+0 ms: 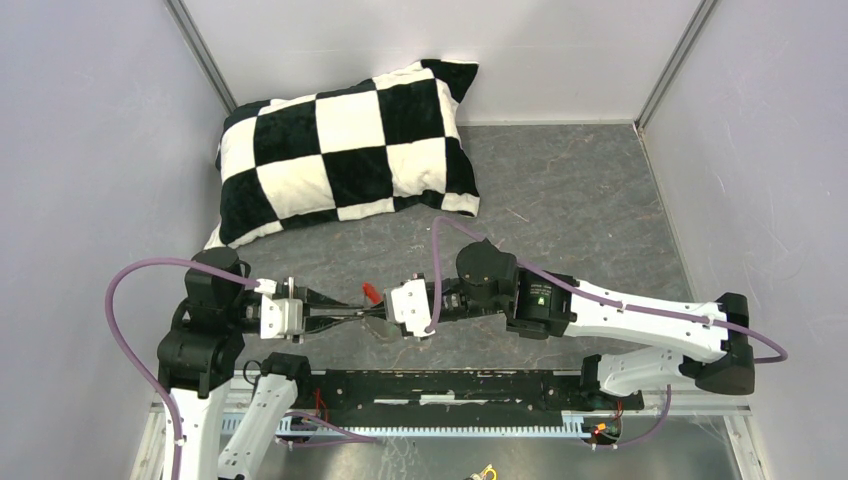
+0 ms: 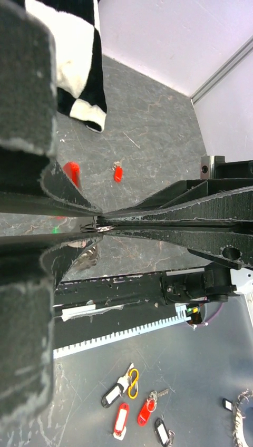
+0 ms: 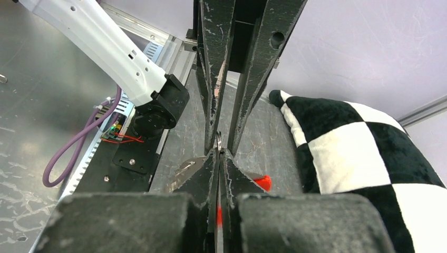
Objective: Put the keys on the keyring
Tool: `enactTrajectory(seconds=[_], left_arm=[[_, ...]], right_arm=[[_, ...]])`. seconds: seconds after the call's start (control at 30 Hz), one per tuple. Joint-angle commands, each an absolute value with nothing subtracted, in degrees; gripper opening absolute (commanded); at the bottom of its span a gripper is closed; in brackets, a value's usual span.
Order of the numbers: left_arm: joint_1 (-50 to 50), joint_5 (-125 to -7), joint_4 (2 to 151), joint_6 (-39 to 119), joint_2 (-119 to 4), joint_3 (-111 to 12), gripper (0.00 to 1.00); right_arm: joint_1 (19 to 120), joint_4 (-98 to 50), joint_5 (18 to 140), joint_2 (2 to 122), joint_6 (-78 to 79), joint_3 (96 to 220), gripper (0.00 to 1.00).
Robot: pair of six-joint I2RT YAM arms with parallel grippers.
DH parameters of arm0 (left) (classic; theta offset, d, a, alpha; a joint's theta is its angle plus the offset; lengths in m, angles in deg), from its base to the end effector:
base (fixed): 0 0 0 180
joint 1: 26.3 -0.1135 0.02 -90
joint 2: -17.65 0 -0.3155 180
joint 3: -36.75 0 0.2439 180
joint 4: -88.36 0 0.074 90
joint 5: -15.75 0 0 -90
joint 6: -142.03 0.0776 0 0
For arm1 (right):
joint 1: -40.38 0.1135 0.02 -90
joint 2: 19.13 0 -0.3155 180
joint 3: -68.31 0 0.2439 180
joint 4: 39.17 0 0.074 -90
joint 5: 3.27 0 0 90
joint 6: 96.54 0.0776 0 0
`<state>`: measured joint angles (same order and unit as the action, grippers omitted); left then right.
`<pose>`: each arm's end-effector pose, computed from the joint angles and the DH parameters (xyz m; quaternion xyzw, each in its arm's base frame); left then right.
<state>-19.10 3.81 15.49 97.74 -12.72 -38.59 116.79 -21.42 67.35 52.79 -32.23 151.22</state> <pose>-0.0096 -0.0753 0.4032 0.5873 0.4511 -0.3772 0.5562 0.0473 0.3051 0.4426 -0.6434 0.3763 0.3941 0.5377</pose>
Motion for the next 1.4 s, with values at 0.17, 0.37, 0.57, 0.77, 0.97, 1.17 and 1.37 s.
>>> enactTrajectory(seconds=[0.17, 0.37, 0.57, 0.77, 0.97, 1.17, 1.37], left_arm=[[-19.27, 2.64, 15.17, 100.85, -11.94, -38.69, 0.12], [-19.26, 2.51, 15.20, 101.65, -11.79, -38.48, 0.18], [-19.27, 2.84, 15.15, 102.61, -11.73, -38.66, 0.03], [-19.27, 2.75, 15.19, 106.89, -9.96, -37.83, 0.02], [-19.27, 6.74, 15.23, 117.51, -7.47, -37.87, 0.02], [-19.27, 8.96, 15.26, 121.81, -9.17, -41.36, 0.02], [-19.31, 10.27, 15.26, 129.78, -8.99, -42.79, 0.02]], right_arm=[[117.27, -25.92, 70.57, 52.48, -29.85, 155.08, 0.01], [117.25, -27.83, 70.33, 51.55, -28.69, 154.10, 0.01], [117.29, -28.18, 69.33, 51.62, -27.74, 154.01, 0.01], [117.29, -28.39, 69.97, 49.76, -27.46, 152.80, 0.22], [117.29, -28.16, 75.77, 43.07, -29.04, 148.49, 0.46], [117.33, -27.95, 79.29, 37.01, -30.53, 144.23, 0.49], [117.28, -32.13, 78.77, 34.61, -29.92, 139.73, 0.47]])
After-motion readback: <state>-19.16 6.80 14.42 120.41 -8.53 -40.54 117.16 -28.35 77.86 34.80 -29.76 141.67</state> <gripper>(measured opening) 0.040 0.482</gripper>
